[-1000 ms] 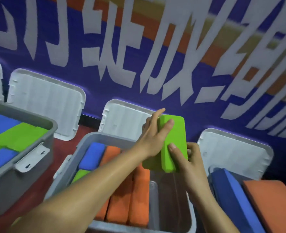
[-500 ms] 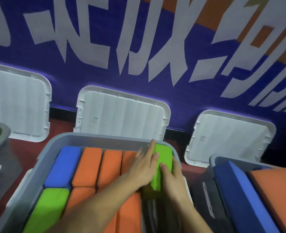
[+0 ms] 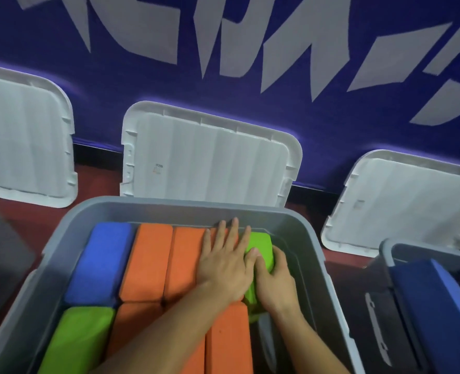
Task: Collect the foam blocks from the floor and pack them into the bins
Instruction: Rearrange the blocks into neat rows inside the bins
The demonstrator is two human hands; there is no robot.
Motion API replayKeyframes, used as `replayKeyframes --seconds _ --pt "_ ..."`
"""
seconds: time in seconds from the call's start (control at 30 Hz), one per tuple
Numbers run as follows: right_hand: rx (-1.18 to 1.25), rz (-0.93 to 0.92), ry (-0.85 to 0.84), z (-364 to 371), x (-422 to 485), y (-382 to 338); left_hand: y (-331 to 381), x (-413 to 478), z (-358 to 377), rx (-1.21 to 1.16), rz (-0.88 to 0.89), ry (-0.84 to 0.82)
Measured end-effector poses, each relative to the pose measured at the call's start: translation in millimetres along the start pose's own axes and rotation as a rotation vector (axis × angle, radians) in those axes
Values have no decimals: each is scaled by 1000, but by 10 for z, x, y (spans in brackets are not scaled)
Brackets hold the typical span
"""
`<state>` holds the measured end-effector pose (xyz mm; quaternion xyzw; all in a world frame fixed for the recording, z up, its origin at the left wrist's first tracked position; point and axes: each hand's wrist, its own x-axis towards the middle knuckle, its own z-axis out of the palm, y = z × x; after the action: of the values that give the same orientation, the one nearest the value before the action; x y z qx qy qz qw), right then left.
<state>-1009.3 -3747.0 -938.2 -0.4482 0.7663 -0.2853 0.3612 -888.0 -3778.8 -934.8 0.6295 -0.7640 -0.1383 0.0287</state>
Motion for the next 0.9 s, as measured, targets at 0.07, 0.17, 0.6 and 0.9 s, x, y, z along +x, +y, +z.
replayKeyframes --seconds 0.07,0.17,0.6,0.9 --pt "-2 -35 22 4 61 7 -18 -21 1 -5 19 6" --pt "2 -76 37 -9 110 2 -31 -37 26 26 31 33" --pt "-358 -319 145 -118 -315 -462 -359 -546 -375 -43 90 190" --pt "226 -832 -105 889 -2052 -1139 -1581 -2204 -801 -28 -129 761"
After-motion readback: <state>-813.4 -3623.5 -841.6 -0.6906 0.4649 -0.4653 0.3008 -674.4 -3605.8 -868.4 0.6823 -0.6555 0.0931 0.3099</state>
